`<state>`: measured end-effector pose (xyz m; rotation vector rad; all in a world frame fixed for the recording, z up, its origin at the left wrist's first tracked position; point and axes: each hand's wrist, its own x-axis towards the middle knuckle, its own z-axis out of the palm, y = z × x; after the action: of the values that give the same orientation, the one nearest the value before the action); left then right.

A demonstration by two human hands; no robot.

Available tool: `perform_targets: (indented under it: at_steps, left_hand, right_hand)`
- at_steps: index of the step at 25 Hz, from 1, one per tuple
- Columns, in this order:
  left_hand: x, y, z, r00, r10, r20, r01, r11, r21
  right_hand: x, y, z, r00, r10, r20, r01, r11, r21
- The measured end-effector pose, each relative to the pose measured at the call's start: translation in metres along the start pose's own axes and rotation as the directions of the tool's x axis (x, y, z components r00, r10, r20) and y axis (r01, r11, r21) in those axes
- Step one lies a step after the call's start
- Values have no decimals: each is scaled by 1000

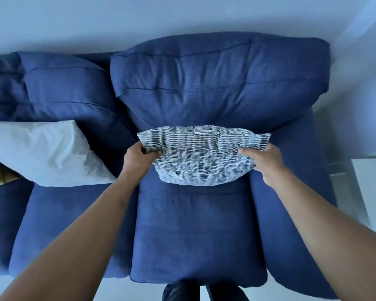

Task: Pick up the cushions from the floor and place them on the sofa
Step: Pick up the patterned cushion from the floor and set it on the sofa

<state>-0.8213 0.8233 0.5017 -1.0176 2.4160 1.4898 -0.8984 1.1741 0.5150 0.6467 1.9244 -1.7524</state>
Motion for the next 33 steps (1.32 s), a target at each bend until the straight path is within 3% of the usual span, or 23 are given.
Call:
perform_targets:
  at_steps: [6, 13, 16, 20, 23, 28, 33]
  left_hand:
    - [70, -4, 17, 999, -48, 17, 47, 999, 23]
    - [110, 14, 21, 992, 66, -105, -49, 987, 156]
    - [111, 9, 22, 997, -1, -78, 14, 986, 165]
    - [111, 8, 21, 992, -128, 25, 127, 992, 6]
    - [116, 31, 18, 996, -84, 30, 89, 978, -186]
    - [110, 42, 1, 998, -8, 66, 27, 958, -286]
    - [108, 24, 11, 999, -36, -29, 34, 997, -70]
  right_hand:
    - [66, -8, 32, 999, -20, -48, 15, 995, -102]
    - [112, -33, 46, 982, -120, -145, 92, 978, -188]
    - [116, -30, 43, 984, -102, -147, 66, 971, -230]
    - [110, -22, 37, 993, 17, -119, -46, 969, -243]
    - [110, -30, 34, 991, -18, -132, -11, 976, -218]
    - [101, -43, 21, 980, -93, -173, 89, 996, -31]
    - [106, -37, 26, 976, -34, -213, 3, 990, -143]
